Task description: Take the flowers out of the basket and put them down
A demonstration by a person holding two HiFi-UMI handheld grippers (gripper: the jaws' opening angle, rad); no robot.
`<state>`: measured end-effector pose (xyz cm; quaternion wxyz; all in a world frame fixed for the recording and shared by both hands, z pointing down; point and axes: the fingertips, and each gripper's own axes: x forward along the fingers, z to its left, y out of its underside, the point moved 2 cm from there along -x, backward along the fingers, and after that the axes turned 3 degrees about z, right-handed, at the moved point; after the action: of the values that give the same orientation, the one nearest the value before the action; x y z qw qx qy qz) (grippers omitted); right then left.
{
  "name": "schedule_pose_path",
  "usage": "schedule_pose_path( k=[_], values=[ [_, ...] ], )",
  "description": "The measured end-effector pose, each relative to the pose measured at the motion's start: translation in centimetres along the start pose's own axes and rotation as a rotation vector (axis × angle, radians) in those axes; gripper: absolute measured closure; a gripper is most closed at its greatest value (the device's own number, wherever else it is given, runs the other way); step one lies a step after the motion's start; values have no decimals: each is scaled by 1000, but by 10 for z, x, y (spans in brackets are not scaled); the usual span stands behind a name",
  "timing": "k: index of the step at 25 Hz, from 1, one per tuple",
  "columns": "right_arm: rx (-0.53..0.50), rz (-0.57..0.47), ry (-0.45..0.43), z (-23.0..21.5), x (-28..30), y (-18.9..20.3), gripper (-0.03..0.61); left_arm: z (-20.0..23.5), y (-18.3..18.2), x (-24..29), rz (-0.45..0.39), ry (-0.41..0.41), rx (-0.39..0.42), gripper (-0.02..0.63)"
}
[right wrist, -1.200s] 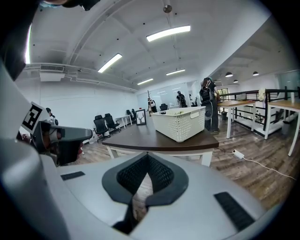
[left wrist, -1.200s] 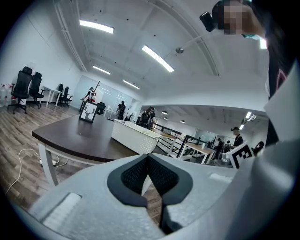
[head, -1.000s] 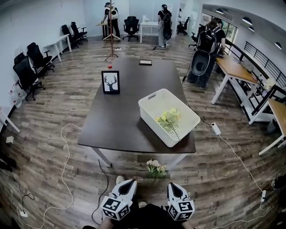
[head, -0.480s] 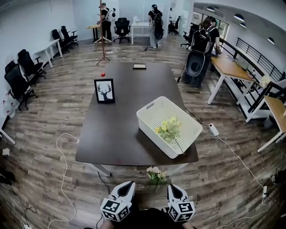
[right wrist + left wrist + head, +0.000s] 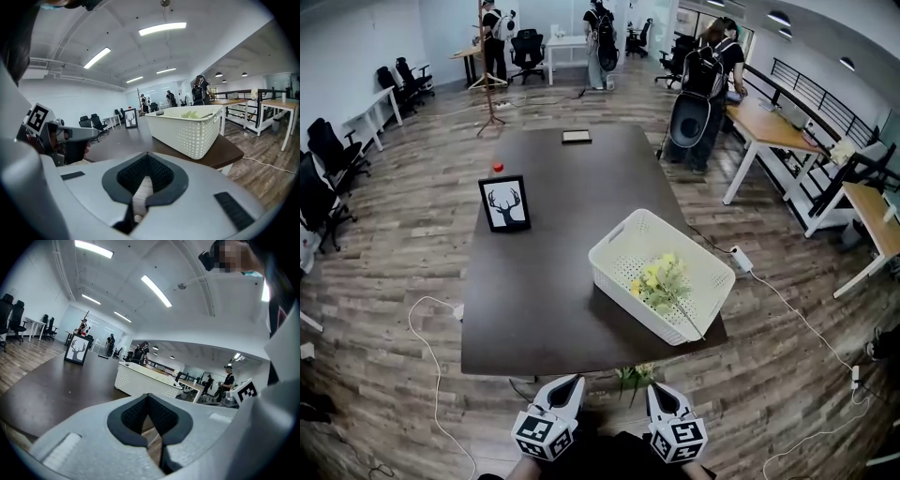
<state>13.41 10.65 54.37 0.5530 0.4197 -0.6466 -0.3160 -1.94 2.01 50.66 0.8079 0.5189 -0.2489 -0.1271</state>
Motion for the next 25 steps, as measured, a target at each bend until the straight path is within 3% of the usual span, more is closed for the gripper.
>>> schedule_pose_path(
  k=[11, 18, 22, 25],
  values=[
    [42, -39, 70, 38, 62, -30, 571, 77, -37, 19, 28, 91, 47, 607],
    [-5, -39, 79, 47, 80, -55, 571, 105, -48, 32, 25, 103, 38, 606],
    [151, -23, 6, 35, 83, -70, 571, 105, -50, 42, 32, 116, 34, 607],
    [169, -18, 25, 19, 82, -86, 571, 105, -55, 53, 32, 115, 36, 607]
  ],
)
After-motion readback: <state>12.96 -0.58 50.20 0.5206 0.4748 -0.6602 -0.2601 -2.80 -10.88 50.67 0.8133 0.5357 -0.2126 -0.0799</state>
